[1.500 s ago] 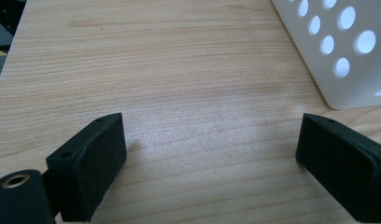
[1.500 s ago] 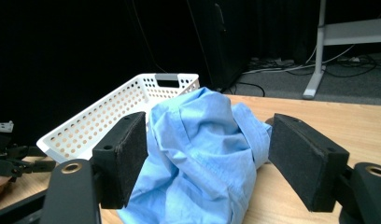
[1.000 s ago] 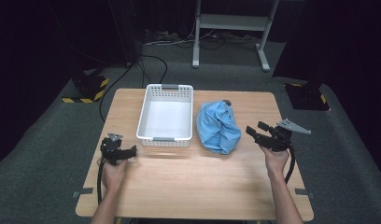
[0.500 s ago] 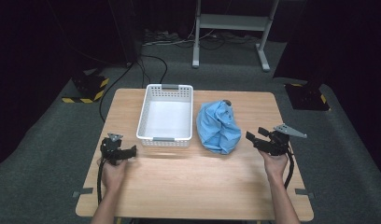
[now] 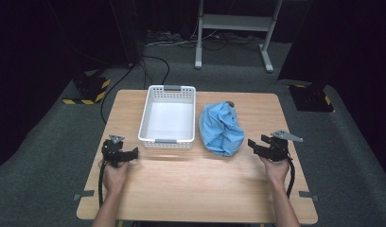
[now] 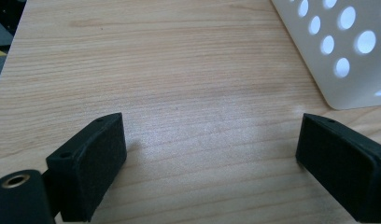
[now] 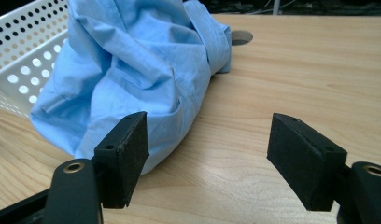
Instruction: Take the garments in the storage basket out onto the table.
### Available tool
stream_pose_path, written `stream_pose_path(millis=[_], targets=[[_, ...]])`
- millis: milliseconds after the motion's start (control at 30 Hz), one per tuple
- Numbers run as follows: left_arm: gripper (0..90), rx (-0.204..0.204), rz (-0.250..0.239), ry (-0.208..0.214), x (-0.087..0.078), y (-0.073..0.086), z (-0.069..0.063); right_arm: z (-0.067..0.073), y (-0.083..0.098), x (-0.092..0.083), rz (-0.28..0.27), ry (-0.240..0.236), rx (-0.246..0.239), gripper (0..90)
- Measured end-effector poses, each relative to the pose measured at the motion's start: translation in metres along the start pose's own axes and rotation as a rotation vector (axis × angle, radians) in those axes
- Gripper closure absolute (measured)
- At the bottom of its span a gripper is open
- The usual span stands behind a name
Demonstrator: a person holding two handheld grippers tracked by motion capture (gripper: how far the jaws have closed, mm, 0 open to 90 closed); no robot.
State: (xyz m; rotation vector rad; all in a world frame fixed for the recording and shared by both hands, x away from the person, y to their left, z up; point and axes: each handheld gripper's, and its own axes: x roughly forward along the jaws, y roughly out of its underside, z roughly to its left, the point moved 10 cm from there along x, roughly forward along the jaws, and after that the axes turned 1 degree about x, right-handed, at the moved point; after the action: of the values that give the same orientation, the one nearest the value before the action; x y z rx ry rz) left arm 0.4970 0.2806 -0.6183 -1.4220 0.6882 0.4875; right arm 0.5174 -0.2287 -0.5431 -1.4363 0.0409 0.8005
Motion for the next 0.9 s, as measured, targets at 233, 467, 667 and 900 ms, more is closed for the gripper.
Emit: stream_pose_path(millis=[233,467,667,900], targets=[[8.6,0.0,0.0,0.0,0.0,0.0,0.0,-0.003,0.009,0.009,0.029,0.02,-0.006,28.8],[8.6,0.0,0.0,0.0,0.0,0.0,0.0,-0.007,0.019,0.017,0.068,0.04,-0.008,28.7],[8.6,0.0,0.0,0.0,0.0,0.0,0.0,-0.009,0.025,0.023,0.098,0.063,-0.03,28.7],[8.6,0.0,0.0,0.0,0.0,0.0,0.0,-0.008,0.031,0.031,0.12,0.077,-0.038,28.7]])
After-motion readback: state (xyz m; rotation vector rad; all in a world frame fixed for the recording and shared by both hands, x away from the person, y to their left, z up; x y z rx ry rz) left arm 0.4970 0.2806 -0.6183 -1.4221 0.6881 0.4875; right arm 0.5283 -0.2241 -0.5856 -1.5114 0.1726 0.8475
